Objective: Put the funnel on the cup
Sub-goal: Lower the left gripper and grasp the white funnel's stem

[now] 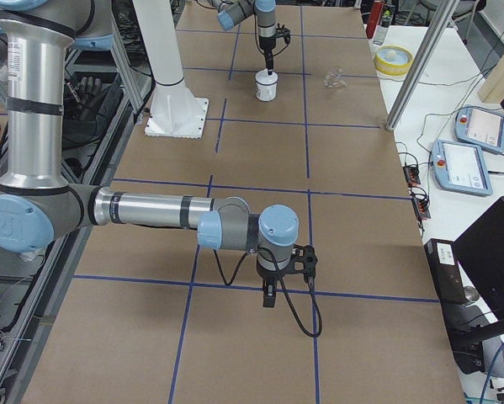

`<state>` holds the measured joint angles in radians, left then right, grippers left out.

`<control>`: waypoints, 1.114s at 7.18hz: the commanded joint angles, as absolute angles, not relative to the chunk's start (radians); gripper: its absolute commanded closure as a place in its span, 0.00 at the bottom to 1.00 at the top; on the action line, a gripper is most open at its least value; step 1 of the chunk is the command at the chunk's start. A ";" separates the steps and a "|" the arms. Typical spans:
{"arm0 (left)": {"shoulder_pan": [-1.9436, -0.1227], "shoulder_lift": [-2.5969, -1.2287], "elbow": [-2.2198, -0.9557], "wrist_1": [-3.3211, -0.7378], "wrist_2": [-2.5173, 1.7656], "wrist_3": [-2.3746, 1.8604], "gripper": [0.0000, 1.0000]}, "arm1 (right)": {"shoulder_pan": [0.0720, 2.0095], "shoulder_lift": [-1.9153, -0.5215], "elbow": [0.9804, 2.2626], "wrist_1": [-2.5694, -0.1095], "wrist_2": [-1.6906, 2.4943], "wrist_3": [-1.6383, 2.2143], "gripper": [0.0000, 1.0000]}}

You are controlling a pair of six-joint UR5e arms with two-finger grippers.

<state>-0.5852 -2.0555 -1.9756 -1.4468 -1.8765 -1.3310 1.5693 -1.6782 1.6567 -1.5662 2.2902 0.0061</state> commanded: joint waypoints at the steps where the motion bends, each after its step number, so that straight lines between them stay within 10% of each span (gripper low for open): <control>1: -0.584 -2.056 -1.982 -1.448 -1.884 -1.331 0.57 | 1.569 -1.678 1.657 -1.566 2.290 0.006 0.00; 4: -0.583 -2.054 -1.977 -1.448 -1.884 -1.331 0.56 | 1.569 -1.678 1.657 -1.566 2.290 0.006 0.00; 6: -0.586 -2.054 -1.993 -1.445 -1.882 -1.330 1.00 | 1.569 -1.678 1.657 -1.566 2.290 0.006 0.00; 8: -0.606 -2.048 -2.037 -1.440 -1.881 -1.322 1.00 | 1.569 -1.678 1.655 -1.566 2.290 0.006 0.00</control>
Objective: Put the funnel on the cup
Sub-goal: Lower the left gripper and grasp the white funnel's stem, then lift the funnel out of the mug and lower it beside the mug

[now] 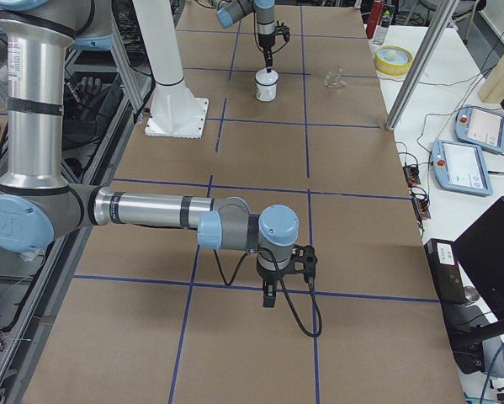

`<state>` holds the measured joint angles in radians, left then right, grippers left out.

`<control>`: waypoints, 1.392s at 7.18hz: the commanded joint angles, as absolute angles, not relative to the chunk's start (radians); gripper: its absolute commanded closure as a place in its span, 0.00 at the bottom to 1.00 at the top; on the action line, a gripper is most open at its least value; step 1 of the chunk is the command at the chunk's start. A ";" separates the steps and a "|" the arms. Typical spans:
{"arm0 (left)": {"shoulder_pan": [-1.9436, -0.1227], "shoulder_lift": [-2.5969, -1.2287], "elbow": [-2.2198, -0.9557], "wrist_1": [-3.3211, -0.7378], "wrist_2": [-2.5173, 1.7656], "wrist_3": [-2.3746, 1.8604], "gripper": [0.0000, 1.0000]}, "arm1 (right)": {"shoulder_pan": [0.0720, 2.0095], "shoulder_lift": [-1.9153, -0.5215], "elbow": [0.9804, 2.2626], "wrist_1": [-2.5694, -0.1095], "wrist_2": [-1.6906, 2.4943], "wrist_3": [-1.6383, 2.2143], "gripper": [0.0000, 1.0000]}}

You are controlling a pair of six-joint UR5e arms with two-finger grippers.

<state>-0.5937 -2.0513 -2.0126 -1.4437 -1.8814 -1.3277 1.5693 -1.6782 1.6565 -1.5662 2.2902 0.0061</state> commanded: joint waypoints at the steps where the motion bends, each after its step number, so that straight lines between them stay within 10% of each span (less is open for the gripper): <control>1: -0.629 -2.046 -2.045 -1.437 -1.879 -1.316 1.00 | 1.569 -1.678 1.657 -1.566 2.290 0.006 0.00; 5: -0.666 -1.606 -2.301 -1.603 -1.884 -1.119 1.00 | 1.569 -1.678 1.655 -1.566 2.290 0.006 0.00; 10: -0.569 -1.535 -2.019 -2.059 -1.882 -1.255 1.00 | 1.569 -1.678 1.657 -1.566 2.290 0.006 0.00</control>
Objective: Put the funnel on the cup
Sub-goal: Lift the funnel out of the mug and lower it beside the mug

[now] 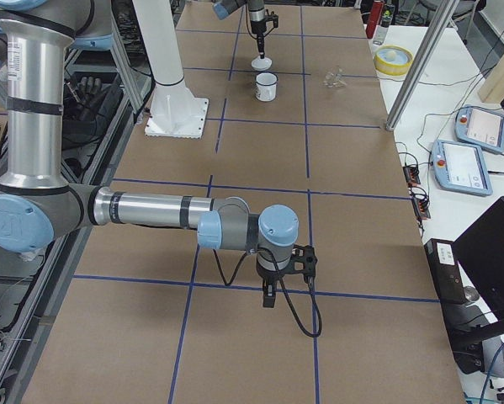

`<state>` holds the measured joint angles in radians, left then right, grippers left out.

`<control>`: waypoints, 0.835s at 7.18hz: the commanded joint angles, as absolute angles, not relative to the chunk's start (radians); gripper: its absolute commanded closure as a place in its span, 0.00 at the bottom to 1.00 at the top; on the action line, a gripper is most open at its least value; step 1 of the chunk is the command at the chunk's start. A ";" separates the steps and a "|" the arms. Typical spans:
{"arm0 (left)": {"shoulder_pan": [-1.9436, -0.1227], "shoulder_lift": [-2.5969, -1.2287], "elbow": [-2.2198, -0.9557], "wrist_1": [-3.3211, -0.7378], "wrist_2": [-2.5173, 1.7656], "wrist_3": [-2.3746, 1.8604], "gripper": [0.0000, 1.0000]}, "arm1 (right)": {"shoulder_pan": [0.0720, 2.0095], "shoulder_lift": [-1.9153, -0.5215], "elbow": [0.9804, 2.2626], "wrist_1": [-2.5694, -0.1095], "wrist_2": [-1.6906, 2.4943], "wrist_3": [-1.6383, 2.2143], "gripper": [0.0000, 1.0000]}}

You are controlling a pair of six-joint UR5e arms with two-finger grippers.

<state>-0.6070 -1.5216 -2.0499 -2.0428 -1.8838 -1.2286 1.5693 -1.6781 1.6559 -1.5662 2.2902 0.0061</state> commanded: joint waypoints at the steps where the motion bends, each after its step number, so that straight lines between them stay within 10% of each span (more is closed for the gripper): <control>1: -0.555 -1.567 -2.000 -2.056 -1.881 -1.258 1.00 | 1.569 -1.678 1.657 -1.566 2.290 0.006 0.00; 6: -0.531 -1.571 -1.970 -2.054 -1.876 -1.258 1.00 | 1.569 -1.678 1.657 -1.566 2.290 0.006 0.00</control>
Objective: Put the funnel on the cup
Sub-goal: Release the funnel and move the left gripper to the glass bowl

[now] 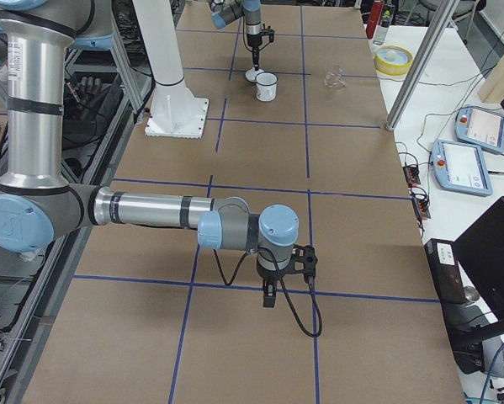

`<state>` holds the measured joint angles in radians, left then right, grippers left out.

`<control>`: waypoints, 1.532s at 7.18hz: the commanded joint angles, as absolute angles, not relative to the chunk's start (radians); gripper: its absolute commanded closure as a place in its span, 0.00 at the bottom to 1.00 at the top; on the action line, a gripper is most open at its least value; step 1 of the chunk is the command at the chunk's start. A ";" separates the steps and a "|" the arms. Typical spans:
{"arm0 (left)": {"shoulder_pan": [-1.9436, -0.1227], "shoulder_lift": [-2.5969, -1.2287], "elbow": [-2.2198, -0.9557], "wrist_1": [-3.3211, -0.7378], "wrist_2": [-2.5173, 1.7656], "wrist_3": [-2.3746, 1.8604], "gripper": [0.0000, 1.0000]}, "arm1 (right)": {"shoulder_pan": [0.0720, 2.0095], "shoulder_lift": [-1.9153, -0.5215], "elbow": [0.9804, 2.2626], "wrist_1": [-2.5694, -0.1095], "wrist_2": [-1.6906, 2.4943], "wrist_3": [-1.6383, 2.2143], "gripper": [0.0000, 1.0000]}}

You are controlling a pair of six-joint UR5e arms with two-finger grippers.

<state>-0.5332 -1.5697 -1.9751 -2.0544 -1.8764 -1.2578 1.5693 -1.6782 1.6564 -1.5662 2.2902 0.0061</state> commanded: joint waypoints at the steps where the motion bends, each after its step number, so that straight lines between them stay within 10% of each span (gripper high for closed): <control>1: -0.531 -1.571 -1.970 -2.054 -1.875 -1.258 0.85 | 1.569 -1.678 1.655 -1.566 2.290 0.006 0.00; 3: -0.532 -1.578 -1.971 -2.054 -1.875 -1.258 0.40 | 1.569 -1.678 1.657 -1.566 2.290 0.006 0.00; 4: -0.538 -1.585 -1.980 -2.056 -1.873 -1.258 0.00 | 1.569 -1.678 1.657 -1.566 2.290 0.006 0.00; 11: -0.811 -1.824 -1.926 -2.066 -1.738 -1.853 0.00 | 1.569 -1.678 1.657 -1.566 2.290 0.006 0.00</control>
